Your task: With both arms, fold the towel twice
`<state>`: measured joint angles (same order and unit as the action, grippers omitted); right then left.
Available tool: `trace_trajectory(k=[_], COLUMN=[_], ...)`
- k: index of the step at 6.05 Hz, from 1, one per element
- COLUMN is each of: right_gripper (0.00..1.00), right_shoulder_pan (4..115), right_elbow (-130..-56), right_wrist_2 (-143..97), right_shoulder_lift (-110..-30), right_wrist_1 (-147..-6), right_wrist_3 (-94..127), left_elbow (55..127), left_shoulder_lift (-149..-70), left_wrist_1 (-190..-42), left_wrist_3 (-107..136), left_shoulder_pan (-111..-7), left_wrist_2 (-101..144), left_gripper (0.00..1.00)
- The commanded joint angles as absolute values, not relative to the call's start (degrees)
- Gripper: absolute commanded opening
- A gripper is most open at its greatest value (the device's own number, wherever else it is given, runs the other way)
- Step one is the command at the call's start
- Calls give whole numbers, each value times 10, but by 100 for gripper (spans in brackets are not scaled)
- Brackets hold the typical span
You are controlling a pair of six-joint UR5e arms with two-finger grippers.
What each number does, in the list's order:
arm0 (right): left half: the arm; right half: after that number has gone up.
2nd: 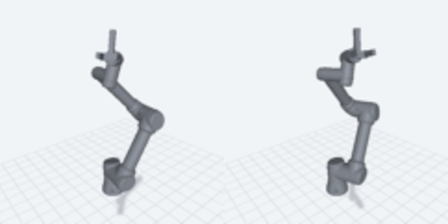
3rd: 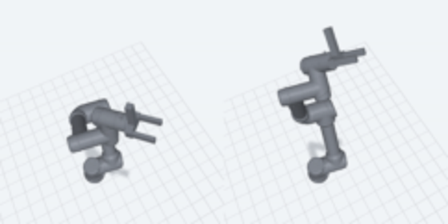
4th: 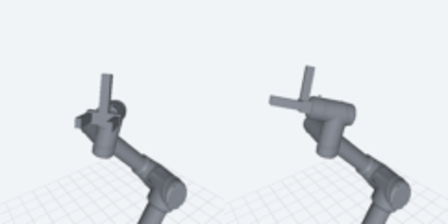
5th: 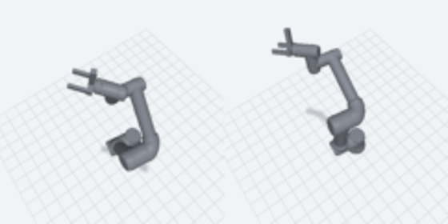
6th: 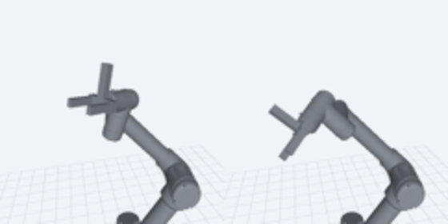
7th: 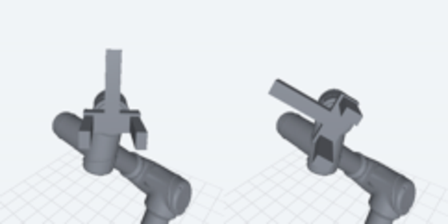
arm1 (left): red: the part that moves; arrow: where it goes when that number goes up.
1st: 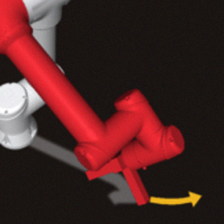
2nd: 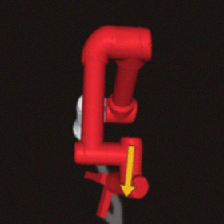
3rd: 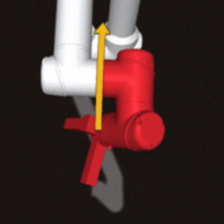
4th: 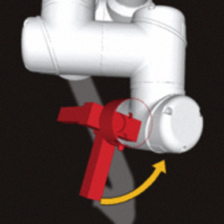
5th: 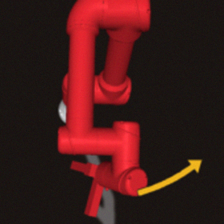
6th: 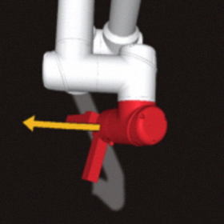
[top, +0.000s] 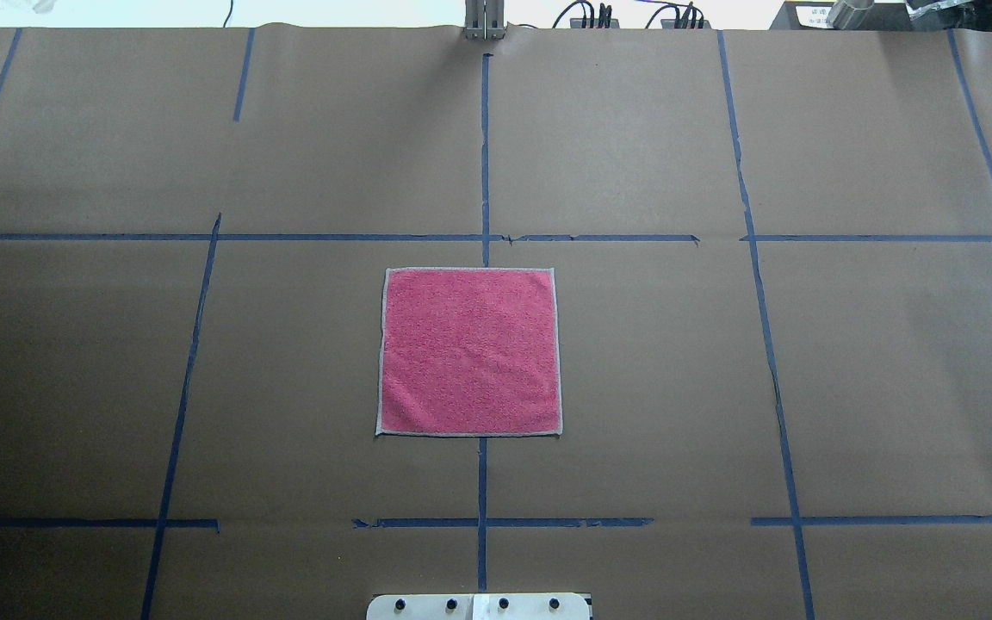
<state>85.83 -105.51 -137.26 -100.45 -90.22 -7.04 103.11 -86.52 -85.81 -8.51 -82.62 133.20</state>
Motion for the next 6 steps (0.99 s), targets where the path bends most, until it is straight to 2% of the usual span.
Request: trace_trajectory(k=[1,3,6], right_gripper=[100,100,100], right_shoulder_pan=[846,768,648], right_elbow=[-1058,-1092,-1139], right_wrist_2=[-1374,-1368,-1362], right_shoulder_lift=[-978,-927,-835], right_wrist_1=[-875,-876,-876], right_wrist_3=[-6,142,399], left_elbow=[1011,1058,1120], left_shoulder_lift=[-946,-964,-1052], left_wrist_1=[-861,-868,-868], left_wrist_3=[-78,-47,310], left_shoulder_pan=[-824,-774,-584], left_wrist_2=[1336,1337,1328], left_gripper=[100,100,100])
